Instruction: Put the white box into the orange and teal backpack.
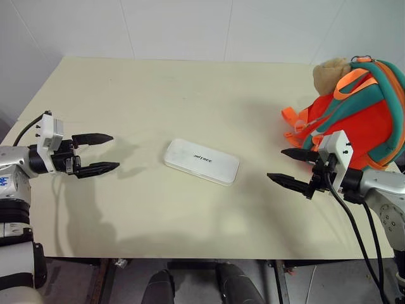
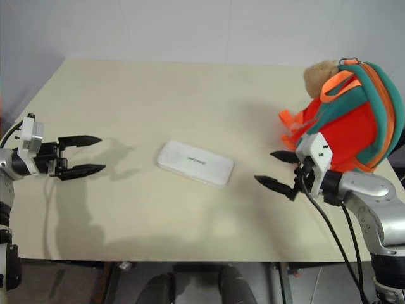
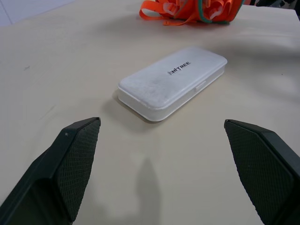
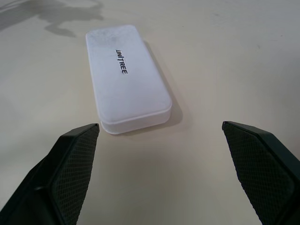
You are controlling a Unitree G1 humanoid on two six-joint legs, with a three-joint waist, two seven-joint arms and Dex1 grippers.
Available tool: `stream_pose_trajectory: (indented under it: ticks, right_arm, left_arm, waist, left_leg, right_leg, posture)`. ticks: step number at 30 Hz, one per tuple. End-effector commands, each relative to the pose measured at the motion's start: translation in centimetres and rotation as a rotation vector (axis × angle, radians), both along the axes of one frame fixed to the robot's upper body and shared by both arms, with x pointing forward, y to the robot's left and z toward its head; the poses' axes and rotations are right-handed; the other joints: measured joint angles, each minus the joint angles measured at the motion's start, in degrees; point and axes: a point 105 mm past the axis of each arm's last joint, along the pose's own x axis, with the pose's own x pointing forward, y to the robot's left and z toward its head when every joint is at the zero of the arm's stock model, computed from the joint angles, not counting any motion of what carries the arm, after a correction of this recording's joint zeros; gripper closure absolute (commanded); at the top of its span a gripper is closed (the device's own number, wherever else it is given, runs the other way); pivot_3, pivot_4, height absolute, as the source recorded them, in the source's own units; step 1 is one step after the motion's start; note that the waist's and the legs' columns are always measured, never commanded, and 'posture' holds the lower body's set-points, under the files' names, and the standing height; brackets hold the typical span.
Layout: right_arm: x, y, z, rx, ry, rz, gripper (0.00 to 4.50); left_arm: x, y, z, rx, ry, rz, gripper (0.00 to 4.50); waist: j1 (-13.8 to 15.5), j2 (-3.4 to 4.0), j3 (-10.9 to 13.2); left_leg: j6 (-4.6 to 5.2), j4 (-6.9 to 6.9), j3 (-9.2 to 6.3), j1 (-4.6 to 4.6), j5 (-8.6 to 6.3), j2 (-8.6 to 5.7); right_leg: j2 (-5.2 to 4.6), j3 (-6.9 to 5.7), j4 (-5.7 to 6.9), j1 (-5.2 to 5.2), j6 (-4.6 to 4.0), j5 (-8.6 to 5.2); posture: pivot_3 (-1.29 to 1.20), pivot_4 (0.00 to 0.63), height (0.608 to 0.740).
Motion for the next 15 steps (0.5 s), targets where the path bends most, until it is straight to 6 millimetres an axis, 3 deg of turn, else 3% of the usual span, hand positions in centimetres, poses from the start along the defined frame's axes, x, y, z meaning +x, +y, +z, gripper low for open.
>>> stream_pose_trajectory:
  ticks: [1,15]
  right_arm:
    - [-0.5,0.4,2.1,-0.010,-0.083,0.021,0.04]
    - [0.0,2.7,2.0,-0.013,-0.069,0.046,0.04]
  left_arm:
    - [-0.7,-0.3,1.5,0.018,-0.038,-0.082,0.00]
    - [0.8,-0.8,1.5,0.014,-0.072,-0.026,0.00]
  waist:
    - [0.01,0.00,0.00]
    - [-0.09,0.00,0.00]
  left_leg:
    - [0.00,0.00,0.00,0.00,0.00,0.00]
    - [0.00,0.00,0.00,0.00,0.00,0.00]
  right_leg:
    - [0.00,0.00,0.00,0.00,0.00,0.00]
    - [0.00,0.00,0.00,-0.01,0.00,0.00]
  posture:
    - [0.00,0.150,0.740]
    - [0.00,0.150,0.740]
